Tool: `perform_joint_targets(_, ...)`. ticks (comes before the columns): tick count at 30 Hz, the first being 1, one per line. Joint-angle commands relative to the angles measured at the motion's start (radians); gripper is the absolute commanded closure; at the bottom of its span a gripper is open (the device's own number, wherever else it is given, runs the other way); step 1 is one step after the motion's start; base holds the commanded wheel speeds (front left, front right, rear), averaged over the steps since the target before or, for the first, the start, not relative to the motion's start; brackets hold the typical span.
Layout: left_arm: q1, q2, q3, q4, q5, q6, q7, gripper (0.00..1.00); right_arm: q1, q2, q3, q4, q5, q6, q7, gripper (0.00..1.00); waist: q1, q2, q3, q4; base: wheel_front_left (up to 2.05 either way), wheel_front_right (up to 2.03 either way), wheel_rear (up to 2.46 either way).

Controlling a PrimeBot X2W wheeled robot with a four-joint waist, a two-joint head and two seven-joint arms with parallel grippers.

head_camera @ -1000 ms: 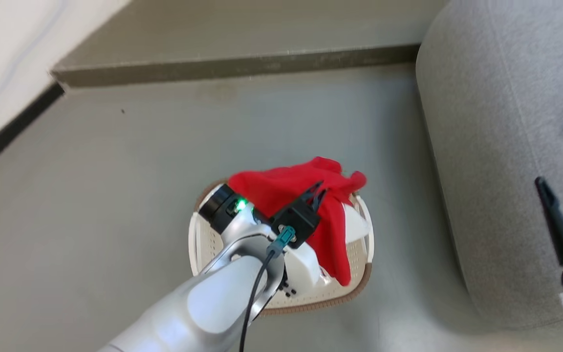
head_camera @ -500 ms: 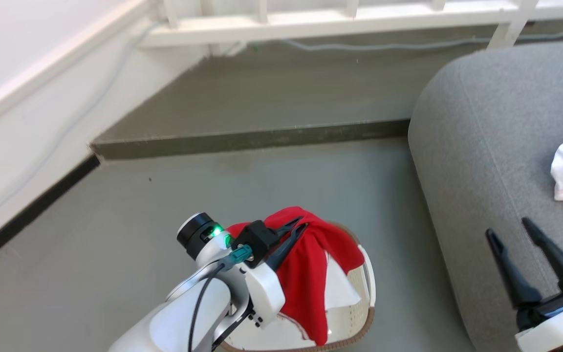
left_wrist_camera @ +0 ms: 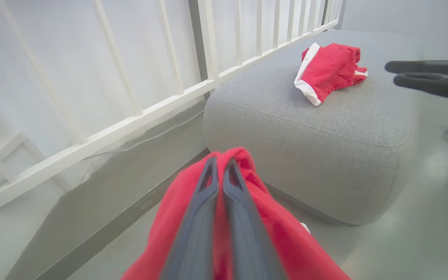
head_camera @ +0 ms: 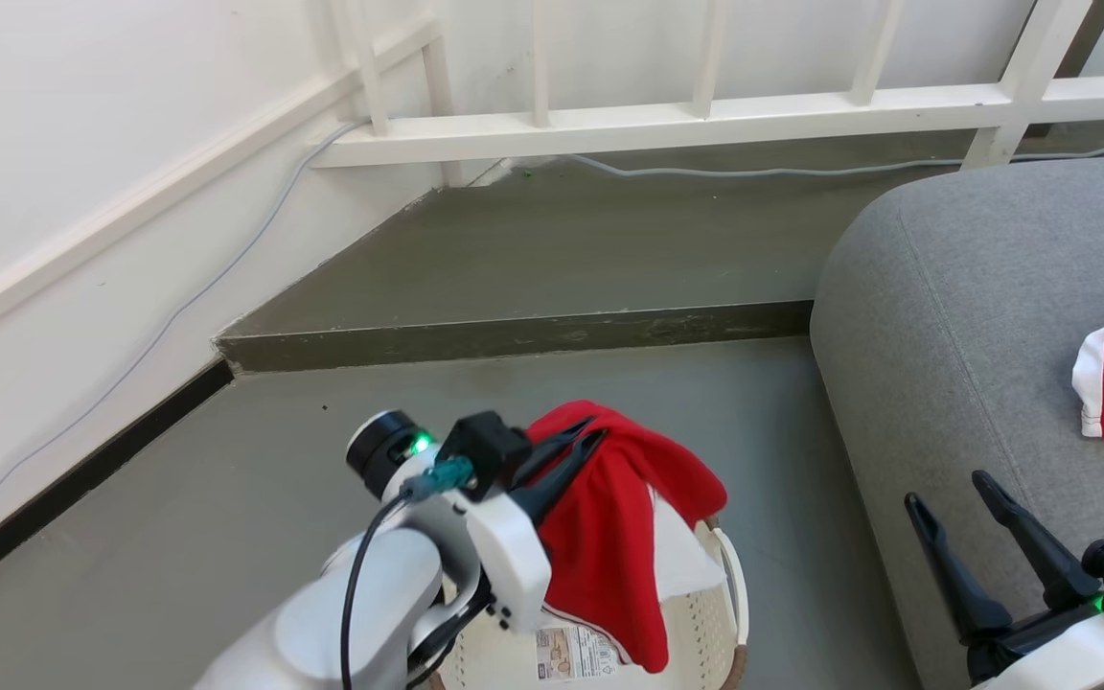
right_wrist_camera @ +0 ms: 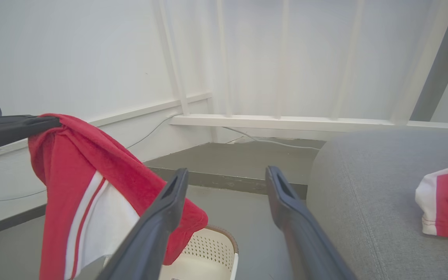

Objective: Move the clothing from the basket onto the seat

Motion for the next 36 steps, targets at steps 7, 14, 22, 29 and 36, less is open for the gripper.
perform_joint_targets(7, -0.151, 0.049, -0.015, -0.109, -0.118, -0.007, 0.062, 1.0, -0.005, -0.011, 0.012, -0.015, -0.007, 0.004, -0.012, 0.0, 0.0, 0.0, 0.0, 0.006, 0.0, 0.0, 0.0)
perform_joint_targets(14, -0.248, 0.069, -0.013, -0.184, -0.19, -0.007, 0.143, 1.0, -0.006, -0.001, 0.017, -0.019, -0.009, 0.004, -0.012, 0.0, 0.0, 0.0, 0.004, 0.014, 0.0, 0.0, 0.0)
perform_joint_targets(22, -0.318, 0.082, -0.011, -0.236, -0.227, -0.007, 0.22, 1.0, -0.013, 0.005, 0.028, -0.031, -0.013, 0.004, -0.012, 0.0, 0.0, 0.0, 0.013, 0.02, 0.0, 0.0, 0.0)
perform_joint_targets(29, -0.349, 0.087, -0.004, -0.265, -0.237, 0.001, 0.253, 1.0, -0.034, -0.002, 0.057, -0.053, -0.015, 0.004, -0.012, 0.0, 0.0, 0.0, 0.023, 0.023, 0.0, 0.0, 0.0)
perform_joint_targets(36, -0.355, 0.078, -0.016, -0.283, -0.236, 0.016, 0.273, 1.0, -0.139, -0.023, 0.15, -0.146, -0.025, 0.004, -0.012, 0.0, 0.0, 0.0, 0.037, 0.032, 0.0, 0.0, 0.0)
